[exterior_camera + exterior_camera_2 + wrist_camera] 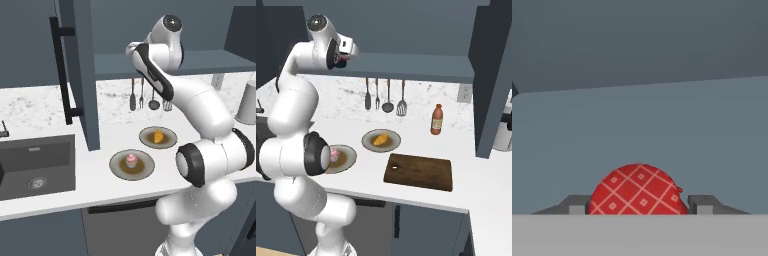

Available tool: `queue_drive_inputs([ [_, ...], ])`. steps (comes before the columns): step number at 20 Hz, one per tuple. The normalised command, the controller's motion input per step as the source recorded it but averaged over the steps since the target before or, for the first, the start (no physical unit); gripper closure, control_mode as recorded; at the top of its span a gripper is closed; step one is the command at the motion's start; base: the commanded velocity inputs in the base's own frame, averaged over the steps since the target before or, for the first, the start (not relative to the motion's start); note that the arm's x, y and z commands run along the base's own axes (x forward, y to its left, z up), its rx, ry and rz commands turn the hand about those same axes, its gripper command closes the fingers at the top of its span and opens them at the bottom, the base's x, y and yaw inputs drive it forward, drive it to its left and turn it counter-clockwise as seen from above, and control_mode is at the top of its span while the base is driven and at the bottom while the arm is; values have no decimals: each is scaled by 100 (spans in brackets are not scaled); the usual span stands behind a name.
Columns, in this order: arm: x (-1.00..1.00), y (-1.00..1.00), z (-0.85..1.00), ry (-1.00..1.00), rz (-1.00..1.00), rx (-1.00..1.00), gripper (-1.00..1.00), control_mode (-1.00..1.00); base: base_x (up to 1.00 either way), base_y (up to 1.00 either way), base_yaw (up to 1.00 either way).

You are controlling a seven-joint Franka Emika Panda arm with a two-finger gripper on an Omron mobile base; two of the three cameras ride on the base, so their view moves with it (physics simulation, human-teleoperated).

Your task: From the different types of pastries on the counter, select a croissant and place it on the cutting board. Then retrieve a jar of jam from the cabinet and place it alongside the croissant on the cutting board.

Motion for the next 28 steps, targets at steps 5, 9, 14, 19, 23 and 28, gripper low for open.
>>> queue_drive_inputs([
  [5, -1, 1, -9, 0, 1, 0, 100, -100, 0, 0, 0],
  [9, -28, 0, 0, 0, 0, 0, 100, -100, 0, 0, 0],
  [14, -46, -3, 0, 0, 0, 0, 100, -100, 0, 0, 0],
  [19, -54, -6, 0, 0, 0, 0, 100, -100, 0, 0, 0],
  [23, -91, -23, 0, 0, 0, 0, 100, -100, 0, 0, 0],
  [28, -100, -28, 0, 0, 0, 0, 100, -100, 0, 0, 0],
])
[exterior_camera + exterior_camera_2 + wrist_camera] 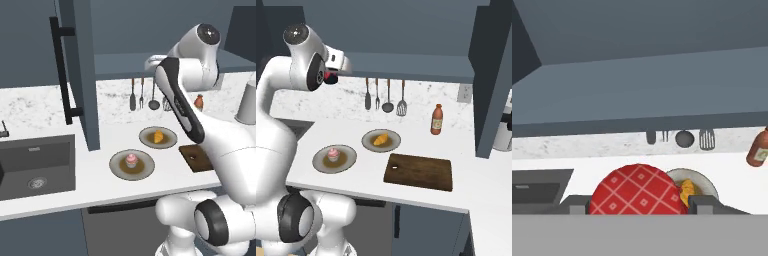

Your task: From the different types of pastries on the counter, select a croissant and place it on the cutting board. Then retrieve a jar of jam from the cabinet and place it alongside the croissant on the cutting board.

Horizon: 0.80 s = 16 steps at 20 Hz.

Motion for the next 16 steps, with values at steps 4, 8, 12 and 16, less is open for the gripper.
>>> queue_drive_inputs([
  [4, -99, -30, 0, 0, 0, 0, 100, -100, 0, 0, 0],
  [8, -91, -33, -16, 0, 0, 0, 100, -100, 0, 0, 0],
  [12, -74, -39, -46, 0, 0, 0, 100, -100, 0, 0, 0],
  [16, -69, -35, -74, 0, 0, 0, 100, -100, 0, 0, 0],
])
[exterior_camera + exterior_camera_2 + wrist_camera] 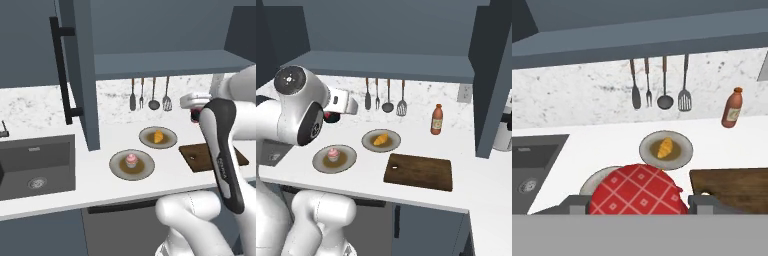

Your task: From the different types of pastries on the counter, select a croissant and place it on the cutting board. Then retrieve a jar of jam from the cabinet and place it alongside the croissant on the cutting board.

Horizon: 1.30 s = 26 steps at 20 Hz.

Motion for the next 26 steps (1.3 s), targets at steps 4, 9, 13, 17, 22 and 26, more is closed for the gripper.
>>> queue_drive_inputs([
  [4, -65, -31, -67, 0, 1, 0, 100, -100, 0, 0, 0],
  [9, -55, -30, -46, 1, 1, 0, 100, -100, 0, 0, 0],
  [13, -5, -31, -27, 0, 3, -2, 100, -100, 0, 0, 0],
  [17, 0, -29, -13, 0, 1, -1, 100, -100, 0, 0, 0],
  [22, 0, -29, -20, 0, 0, -1, 100, -100, 0, 0, 0],
  [26, -11, -45, -54, 0, 0, -4, 100, -100, 0, 0, 0],
])
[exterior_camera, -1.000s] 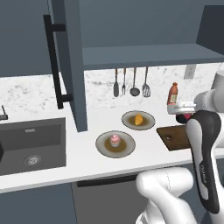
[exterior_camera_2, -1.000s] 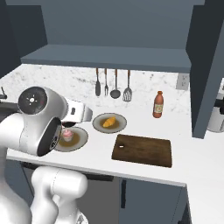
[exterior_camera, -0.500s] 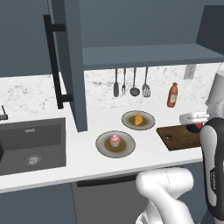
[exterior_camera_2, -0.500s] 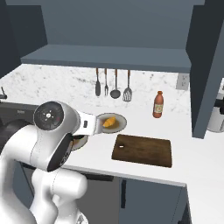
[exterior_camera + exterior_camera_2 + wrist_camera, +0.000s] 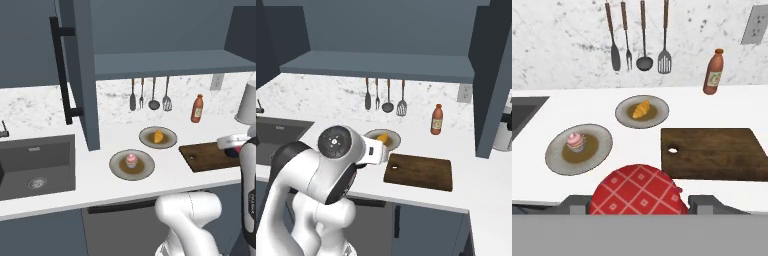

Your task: From the different types of pastries on the counter, select a croissant and place it on the cutting board. Then retrieve a jar of jam from the cabinet and place it alongside the croissant on the cutting board.

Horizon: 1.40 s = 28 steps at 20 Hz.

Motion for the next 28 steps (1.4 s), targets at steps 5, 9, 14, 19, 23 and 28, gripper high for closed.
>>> queue_drive_inputs([
  [5, -8, -41, -61, -2, 0, -10, 100, -100, 0, 0, 0],
  [9, 1, -3, -59, -17, 0, -15, 100, -100, 0, 0, 0],
  [14, 25, 0, -38, -25, 0, -17, 100, -100, 0, 0, 0],
  [19, 46, 0, -42, -20, 0, -12, 100, -100, 0, 0, 0],
  [23, 52, 12, -49, -8, 0, 0, 100, -100, 0, 0, 0],
  [28, 41, 3, -24, 0, 0, 3, 100, -100, 0, 0, 0],
])
